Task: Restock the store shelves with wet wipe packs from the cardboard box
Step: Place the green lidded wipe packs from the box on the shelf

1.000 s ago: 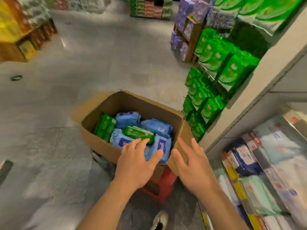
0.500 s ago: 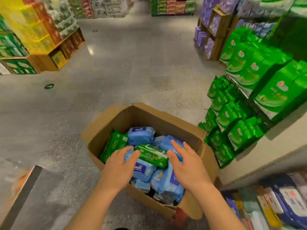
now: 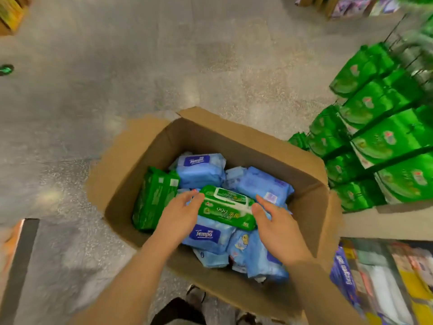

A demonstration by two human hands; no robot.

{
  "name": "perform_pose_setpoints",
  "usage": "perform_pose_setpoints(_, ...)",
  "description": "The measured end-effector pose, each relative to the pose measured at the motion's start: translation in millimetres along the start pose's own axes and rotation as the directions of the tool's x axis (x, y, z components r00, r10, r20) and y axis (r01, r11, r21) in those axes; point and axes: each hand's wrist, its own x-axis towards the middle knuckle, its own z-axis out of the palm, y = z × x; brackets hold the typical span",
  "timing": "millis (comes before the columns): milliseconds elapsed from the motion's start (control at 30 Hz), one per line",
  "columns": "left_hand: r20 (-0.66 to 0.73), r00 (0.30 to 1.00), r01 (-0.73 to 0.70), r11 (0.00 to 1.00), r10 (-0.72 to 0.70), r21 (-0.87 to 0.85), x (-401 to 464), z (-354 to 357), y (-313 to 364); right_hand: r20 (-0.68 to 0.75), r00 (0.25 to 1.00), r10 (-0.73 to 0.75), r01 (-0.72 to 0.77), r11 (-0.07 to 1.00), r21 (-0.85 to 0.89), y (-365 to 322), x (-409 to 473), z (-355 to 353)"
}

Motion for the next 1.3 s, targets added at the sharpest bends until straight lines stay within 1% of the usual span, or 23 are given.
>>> perform_pose_setpoints(100,0.063,0.993,0.100,0.994,-0.097,-0.033,41,6,-13,-0.044,0.988,0.149,-0.145,0.986,0.084,7,34,26)
perform_pose_setpoints(200,0.148,0.965,0.235,0.965,-0.217,-0.114,77,18,-28,-0.085,0.962,0.259,-0.247,0.959,0.138,12,65,50)
perform_pose_setpoints(267,0.199,0.936,0.323,0.935,-0.292,-0.147,94,27,-33,-0.104,0.934,0.342,-0.326,0.934,0.144,20,81,64)
perform_pose_setpoints(367,0.248,0.907,0.379,0.916,-0.340,-0.130,112,37,-35,-0.110,0.894,0.435,-0.424,0.899,0.104,25,98,77)
perform_pose_setpoints(467,0.293,0.897,0.344,0.939,-0.332,0.011,124,42,-35,-0.093,0.865,0.493,-0.478,0.866,0.147,24,108,85)
perform_pose_setpoints(633,0.342,0.893,0.213,0.945,-0.292,0.250,134,54,-33,-0.065,0.831,0.552,-0.540,0.830,0.141,22,123,91)
perform_pose_setpoints(700,0.351,0.897,0.171,0.944,-0.268,0.283,135,57,-34,-0.059,0.821,0.567,-0.559,0.822,0.110,20,126,93)
perform_pose_setpoints(767,0.331,0.903,0.184,0.942,-0.275,0.281,135,57,-36,-0.063,0.806,0.588,-0.579,0.807,0.114,18,126,96)
perform_pose_setpoints(833,0.312,0.905,0.228,0.949,-0.289,0.218,128,54,-40,-0.066,0.806,0.588,-0.578,0.806,0.128,14,120,97)
perform_pose_setpoints(933,0.301,0.905,0.327,0.944,-0.301,-0.039,110,49,-46,-0.084,0.815,0.573,-0.549,0.811,0.204,14,103,99)
perform_pose_setpoints(1033,0.267,0.920,0.360,0.887,-0.287,-0.288,92,38,-37,-0.108,0.821,0.560,-0.508,0.804,0.309,9,77,92)
perform_pose_setpoints(1100,0.276,0.922,0.375,0.811,-0.273,-0.448,79,29,-25,-0.140,0.823,0.551,-0.454,0.785,0.421,-13,49,79)
perform_pose_setpoints(1133,0.269,0.928,0.363,0.782,-0.256,-0.507,69,25,-17,-0.157,0.822,0.548,-0.414,0.764,0.495,-22,36,70)
perform_pose_setpoints(1200,0.240,0.949,0.308,0.758,-0.203,-0.575,46,21,-2,-0.219,0.810,0.545,-0.349,0.747,0.566,-26,12,52)
perform_pose_setpoints(1233,0.228,0.958,0.279,0.753,-0.174,-0.596,33,21,6,-0.281,0.806,0.521,-0.306,0.773,0.556,-27,-1,43)
perform_pose_setpoints(1300,0.220,0.969,0.229,0.743,-0.112,-0.629,6,24,23,-0.418,0.765,0.490,-0.231,0.815,0.532,-30,-26,27)
